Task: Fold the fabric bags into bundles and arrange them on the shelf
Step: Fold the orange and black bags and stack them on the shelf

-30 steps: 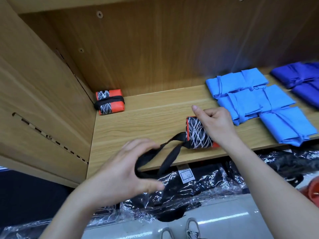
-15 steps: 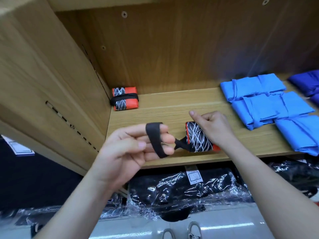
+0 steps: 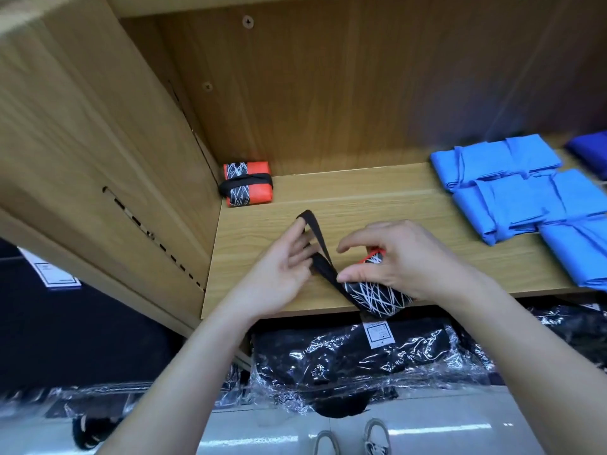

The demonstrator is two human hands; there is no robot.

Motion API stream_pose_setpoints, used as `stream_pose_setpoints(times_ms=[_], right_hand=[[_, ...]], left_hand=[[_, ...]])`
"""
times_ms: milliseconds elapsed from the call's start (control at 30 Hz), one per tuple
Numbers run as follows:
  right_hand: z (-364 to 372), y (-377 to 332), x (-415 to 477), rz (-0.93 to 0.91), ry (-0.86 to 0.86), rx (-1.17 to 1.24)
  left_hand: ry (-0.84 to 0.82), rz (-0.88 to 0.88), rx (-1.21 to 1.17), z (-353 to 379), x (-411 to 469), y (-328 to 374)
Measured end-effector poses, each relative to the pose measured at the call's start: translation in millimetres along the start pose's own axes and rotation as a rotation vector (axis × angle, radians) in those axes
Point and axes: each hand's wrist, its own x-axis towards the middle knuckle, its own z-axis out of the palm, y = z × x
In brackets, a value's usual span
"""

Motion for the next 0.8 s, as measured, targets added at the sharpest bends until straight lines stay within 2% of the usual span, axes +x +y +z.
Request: stream_pose_setpoints(times_ms=[67, 100, 167, 233, 367, 433, 533, 600, 700, 800], right_hand=[[-0.3, -1.8, 3.8, -0.007, -0.048, 0.059], [-0.8, 0.7, 5.9, 0.015, -0.057, 0.084], [-2.3, 11.5, 8.4, 0.104, -0.031, 0.107], [-4.1, 29.2, 7.5, 0.245, 0.052, 0.122], [-4.9, 54.4, 5.5, 0.408, 0.134, 0.104], [-6.4, 57.7, 7.2, 0.448, 0.128, 0.124], [-8.4, 65.3, 10.2, 0.47, 0.137, 0.161], [-6.1, 67.7, 11.2, 0.474, 0.144, 0.211], [0.9, 66.3, 12.8, 0.473, 0.144, 0.271], [3.5, 65.9, 14.5, 0.46, 0.165, 0.299]], left_hand=[[0.087, 0.19, 0.437, 1.2, 5.5, -3.0], [0.064, 0.279, 0.726, 0.7, 5.8, -4.7], [-0.004, 0.249, 1.154, -3.7, 3.4, -2.3], [-0.053, 0.168, 1.335, -13.0, -1.6, 1.7], [-0.191, 0.294, 1.466, -21.6, -11.3, 4.0], [-0.336, 0.225, 1.27, -26.3, -14.1, 6.1], [-0.541, 0.001, 0.497, -32.5, -21.9, 24.1], [-0.609, 0.016, 0.158, -34.1, -23.0, 28.9], [-0.579, 0.064, -0.111, -29.9, -22.0, 24.8], [-0.533, 0.075, -0.035, -23.6, -17.9, 19.6]])
